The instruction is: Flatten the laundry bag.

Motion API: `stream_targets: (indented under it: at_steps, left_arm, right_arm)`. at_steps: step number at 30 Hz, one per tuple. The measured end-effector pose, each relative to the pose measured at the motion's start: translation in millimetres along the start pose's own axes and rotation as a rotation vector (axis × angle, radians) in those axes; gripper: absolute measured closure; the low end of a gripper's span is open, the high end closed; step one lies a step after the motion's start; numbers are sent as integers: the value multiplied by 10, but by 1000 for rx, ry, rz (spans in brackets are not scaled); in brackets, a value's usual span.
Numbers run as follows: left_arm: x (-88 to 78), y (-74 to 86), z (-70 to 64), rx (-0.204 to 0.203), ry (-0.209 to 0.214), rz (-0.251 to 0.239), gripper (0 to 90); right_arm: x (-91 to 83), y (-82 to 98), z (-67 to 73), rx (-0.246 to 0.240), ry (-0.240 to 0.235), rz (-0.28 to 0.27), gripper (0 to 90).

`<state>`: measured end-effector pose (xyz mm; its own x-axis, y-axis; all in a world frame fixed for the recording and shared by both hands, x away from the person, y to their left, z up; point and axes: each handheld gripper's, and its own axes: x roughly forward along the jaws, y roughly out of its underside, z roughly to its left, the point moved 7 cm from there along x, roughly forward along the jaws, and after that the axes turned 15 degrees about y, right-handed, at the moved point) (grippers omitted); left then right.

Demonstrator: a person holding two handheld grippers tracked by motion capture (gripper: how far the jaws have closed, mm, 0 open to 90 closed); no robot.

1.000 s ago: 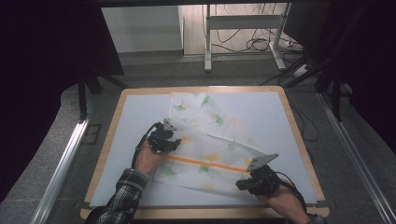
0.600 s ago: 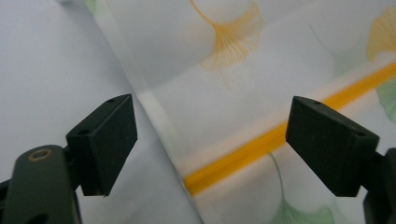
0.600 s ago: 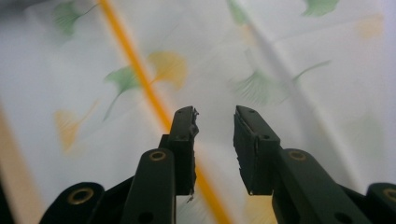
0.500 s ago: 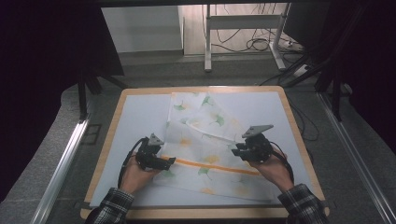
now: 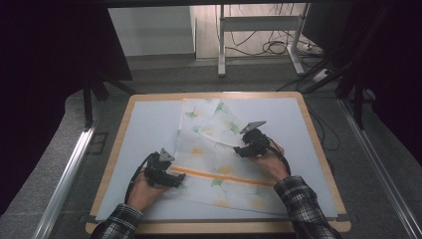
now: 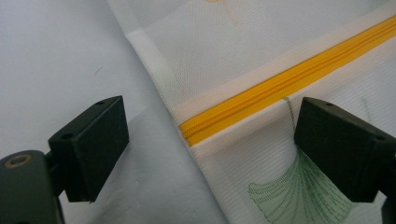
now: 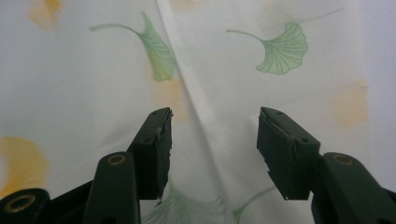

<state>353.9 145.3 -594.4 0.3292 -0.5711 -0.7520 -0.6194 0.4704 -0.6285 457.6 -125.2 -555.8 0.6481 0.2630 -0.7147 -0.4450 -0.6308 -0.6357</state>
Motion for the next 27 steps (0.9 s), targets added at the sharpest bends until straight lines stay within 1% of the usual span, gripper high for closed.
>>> stream_targets:
  at_steps: [1, 2, 3, 4, 5, 6, 7, 8, 9, 10, 12, 16, 17, 18, 19, 21, 22, 23, 25, 26, 27]
  left_arm:
    - [2, 3, 4, -6, 6, -4, 90]
    - [7, 11, 13, -19, 19, -11, 90]
    - [7, 11, 13, -19, 19, -11, 90]
    - [10, 17, 23, -28, 28, -14, 87]
    - [10, 17, 23, -28, 28, -14, 87]
    - [9, 16, 22, -27, 26, -12, 87]
    - [9, 16, 22, -27, 26, -12, 87]
    - [10, 16, 22, -28, 25, -11, 87]
    - [10, 16, 22, -28, 25, -11, 87]
    - [11, 17, 18, -32, 26, -12, 87]
    - [10, 18, 20, -31, 23, -14, 87]
    - [10, 19, 18, -33, 21, -13, 88]
    - [10, 19, 18, -34, 20, -14, 88]
    - [10, 20, 18, -34, 21, -15, 88]
    - [10, 20, 18, -35, 21, -15, 88]
    - [10, 20, 15, -37, 21, -14, 88]
    - [9, 19, 14, -37, 20, -13, 88]
    - [9, 19, 14, -37, 20, -13, 89]
    - [7, 19, 9, -38, 19, -11, 90]
    - [5, 20, 3, -39, 17, -9, 94]
    - [2, 22, -2, -41, 16, -6, 94]
  right_arm:
    - [45, 4, -4, -9, -1, 2, 450]
    - [120, 22, -32, -9, 13, 18, 499]
    - [120, 22, -32, -9, 13, 18, 499]
    - [188, 60, -48, -9, 6, 45, 566]
    - [198, 56, -53, 16, -19, 34, 606]
    - [201, 58, -56, 29, -23, 33, 622]
    - [201, 58, -56, 29, -23, 33, 622]
    - [193, 51, -30, 16, -32, 40, 735]
    - [193, 51, -30, 16, -32, 40, 735]
    - [192, 41, -18, 13, -34, 47, 823]
    - [206, 11, -12, 12, -22, 78, 878]
    - [205, 0, -20, 25, -15, 89, 887]
    - [201, 2, -38, 21, 8, 89, 888]
    - [174, -8, -111, 50, 29, 66, 888]
    - [174, -8, -111, 50, 29, 66, 888]
    - [117, -31, -256, 115, 26, 42, 888]
    - [43, -54, -442, 157, 52, 25, 887]
    - [43, -54, -442, 157, 52, 25, 887]
    - [-42, -75, -650, 200, 84, 11, 887]
    - [-109, -84, -881, 234, 130, 2, 887]
    - [-109, -84, -881, 234, 130, 2, 887]
